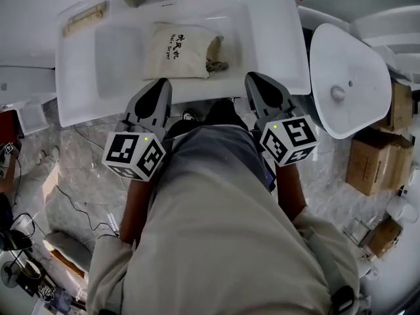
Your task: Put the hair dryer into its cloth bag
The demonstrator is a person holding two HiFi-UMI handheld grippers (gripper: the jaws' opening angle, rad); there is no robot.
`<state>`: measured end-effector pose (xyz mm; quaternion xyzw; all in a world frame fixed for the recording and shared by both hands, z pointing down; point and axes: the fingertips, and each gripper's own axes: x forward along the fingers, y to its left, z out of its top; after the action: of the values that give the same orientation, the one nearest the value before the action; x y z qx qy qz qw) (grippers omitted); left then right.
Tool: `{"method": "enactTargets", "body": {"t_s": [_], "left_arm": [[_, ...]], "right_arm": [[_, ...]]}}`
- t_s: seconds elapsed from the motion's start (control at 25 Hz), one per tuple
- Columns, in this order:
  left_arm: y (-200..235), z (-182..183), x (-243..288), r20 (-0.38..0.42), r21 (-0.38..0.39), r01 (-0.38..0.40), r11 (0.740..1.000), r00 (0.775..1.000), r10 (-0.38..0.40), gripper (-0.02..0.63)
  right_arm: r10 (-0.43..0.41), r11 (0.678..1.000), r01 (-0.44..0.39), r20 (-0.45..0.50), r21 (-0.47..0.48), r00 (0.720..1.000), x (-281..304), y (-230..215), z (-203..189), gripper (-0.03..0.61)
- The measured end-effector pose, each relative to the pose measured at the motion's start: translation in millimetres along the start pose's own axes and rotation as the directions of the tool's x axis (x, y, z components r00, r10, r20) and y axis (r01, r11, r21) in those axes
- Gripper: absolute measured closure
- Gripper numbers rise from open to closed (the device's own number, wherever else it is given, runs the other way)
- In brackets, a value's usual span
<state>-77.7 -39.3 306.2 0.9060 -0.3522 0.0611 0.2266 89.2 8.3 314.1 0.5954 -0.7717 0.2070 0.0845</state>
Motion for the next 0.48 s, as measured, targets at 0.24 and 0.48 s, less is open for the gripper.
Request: {"method": "enactTargets", "body": {"t_s": [0.24, 0.48], "left_arm": [[3.6, 9.6, -11.2, 0.019, 0.075, -0.058, 0.996, 0.998, 0.057, 0.606], [15.7, 15.6, -20.8, 0.033, 0.058, -0.110, 0.992, 0.994, 0.109, 0.607]], "right_arm": [[-0.027, 0.999, 0.027, 0.002, -0.032, 1.000, -3.1, 2.9, 10.1, 0.569], [-0.021, 0.998, 0.021, 0.000, -0.054, 1.000, 1.7, 8.3, 18.7, 0.569]]}}
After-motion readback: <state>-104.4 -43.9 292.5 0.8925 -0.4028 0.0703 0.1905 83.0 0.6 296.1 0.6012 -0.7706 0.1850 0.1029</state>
